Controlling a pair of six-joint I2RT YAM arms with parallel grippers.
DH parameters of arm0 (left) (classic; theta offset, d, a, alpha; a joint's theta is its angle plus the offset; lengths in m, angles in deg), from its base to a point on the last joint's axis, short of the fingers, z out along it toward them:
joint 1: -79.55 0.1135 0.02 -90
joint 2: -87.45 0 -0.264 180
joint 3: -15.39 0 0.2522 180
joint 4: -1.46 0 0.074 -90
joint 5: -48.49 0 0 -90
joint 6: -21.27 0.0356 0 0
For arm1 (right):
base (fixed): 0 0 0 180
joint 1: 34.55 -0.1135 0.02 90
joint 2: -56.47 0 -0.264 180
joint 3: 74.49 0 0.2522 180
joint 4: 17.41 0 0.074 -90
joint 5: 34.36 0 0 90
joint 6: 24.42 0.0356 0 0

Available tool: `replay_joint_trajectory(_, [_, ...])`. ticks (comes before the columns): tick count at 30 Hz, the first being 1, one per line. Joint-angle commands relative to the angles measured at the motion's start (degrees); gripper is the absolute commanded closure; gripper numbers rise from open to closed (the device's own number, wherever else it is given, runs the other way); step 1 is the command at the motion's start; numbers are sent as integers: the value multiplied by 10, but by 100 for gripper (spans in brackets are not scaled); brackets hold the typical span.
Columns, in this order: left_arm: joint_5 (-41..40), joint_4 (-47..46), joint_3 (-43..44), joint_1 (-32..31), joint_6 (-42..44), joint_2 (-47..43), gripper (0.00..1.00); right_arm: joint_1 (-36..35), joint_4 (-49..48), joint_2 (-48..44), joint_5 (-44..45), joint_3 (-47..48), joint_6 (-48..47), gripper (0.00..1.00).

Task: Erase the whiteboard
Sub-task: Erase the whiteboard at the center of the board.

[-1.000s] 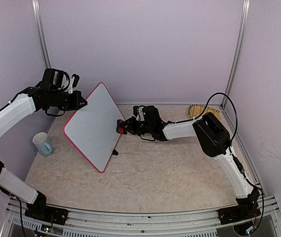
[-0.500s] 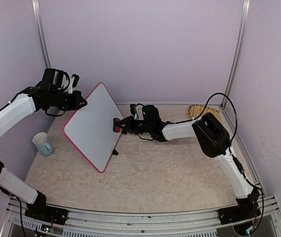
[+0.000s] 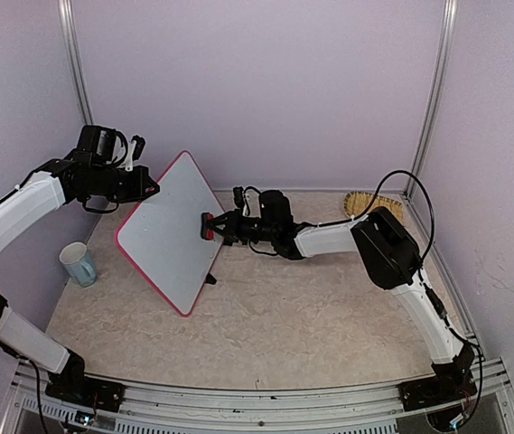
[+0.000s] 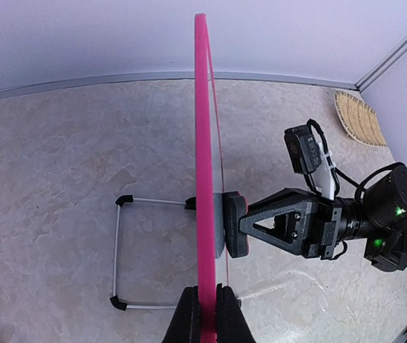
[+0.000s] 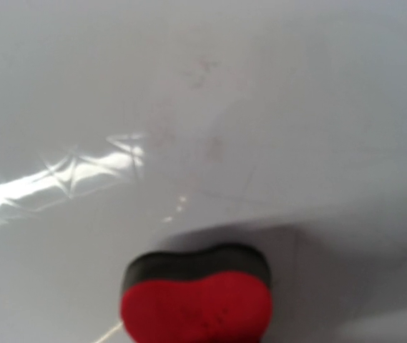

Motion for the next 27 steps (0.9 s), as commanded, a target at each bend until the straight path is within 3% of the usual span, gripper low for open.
replay_joint_trajectory(1, [41, 16, -10, -13, 27, 10, 100, 3, 40, 8, 16, 1, 19, 92])
replay_joint_trajectory(20, [42, 17, -7, -14, 28, 16, 100, 24, 123, 32, 56, -4, -14, 92])
replay_joint_trajectory(27, [41, 16, -8, -14, 27, 16, 100, 18, 105, 25, 14, 25, -37, 93])
